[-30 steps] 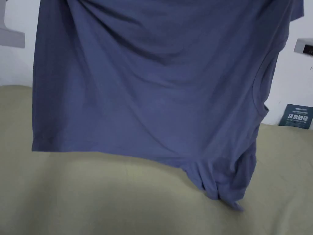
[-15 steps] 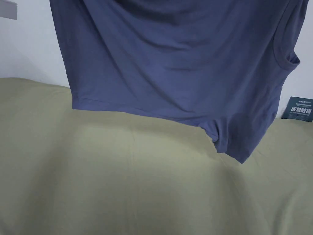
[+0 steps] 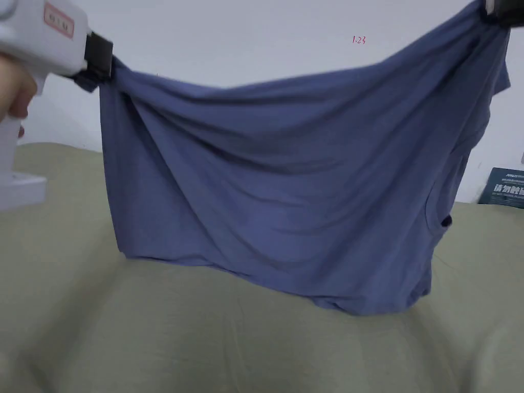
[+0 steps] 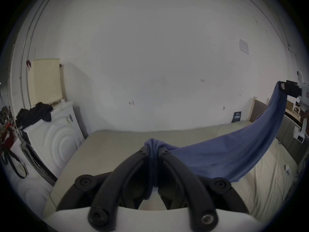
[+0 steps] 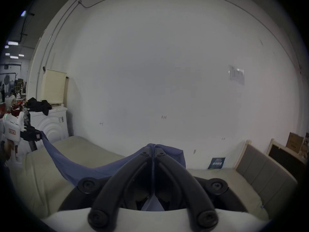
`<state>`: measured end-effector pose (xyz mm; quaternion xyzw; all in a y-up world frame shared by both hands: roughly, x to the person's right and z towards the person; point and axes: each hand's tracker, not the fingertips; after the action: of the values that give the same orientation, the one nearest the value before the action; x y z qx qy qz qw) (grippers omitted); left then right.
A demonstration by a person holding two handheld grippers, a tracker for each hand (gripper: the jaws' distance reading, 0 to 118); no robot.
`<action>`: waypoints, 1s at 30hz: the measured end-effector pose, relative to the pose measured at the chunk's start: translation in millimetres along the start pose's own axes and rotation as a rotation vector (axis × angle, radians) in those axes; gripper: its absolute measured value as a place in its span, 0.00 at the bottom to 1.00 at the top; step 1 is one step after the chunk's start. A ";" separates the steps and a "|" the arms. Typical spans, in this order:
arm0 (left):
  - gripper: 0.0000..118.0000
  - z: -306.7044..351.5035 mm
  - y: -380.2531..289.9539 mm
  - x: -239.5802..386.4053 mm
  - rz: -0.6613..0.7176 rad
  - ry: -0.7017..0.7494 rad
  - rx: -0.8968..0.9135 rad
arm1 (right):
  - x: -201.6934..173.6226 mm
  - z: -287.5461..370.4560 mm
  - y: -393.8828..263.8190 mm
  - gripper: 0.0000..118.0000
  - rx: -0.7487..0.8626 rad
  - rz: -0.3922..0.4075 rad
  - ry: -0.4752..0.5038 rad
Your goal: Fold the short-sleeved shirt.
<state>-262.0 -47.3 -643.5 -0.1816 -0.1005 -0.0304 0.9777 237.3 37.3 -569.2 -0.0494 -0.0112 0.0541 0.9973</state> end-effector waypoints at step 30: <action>0.07 199.9 -273.5 -0.3 0.117 -0.168 -0.344 | -42.5 265.5 -241.8 0.03 -0.320 -0.185 0.096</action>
<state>-325.6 -230.1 -365.4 -0.3535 -0.1645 0.0249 0.9205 213.6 -180.7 -281.6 -0.2087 0.0232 -0.0425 0.9768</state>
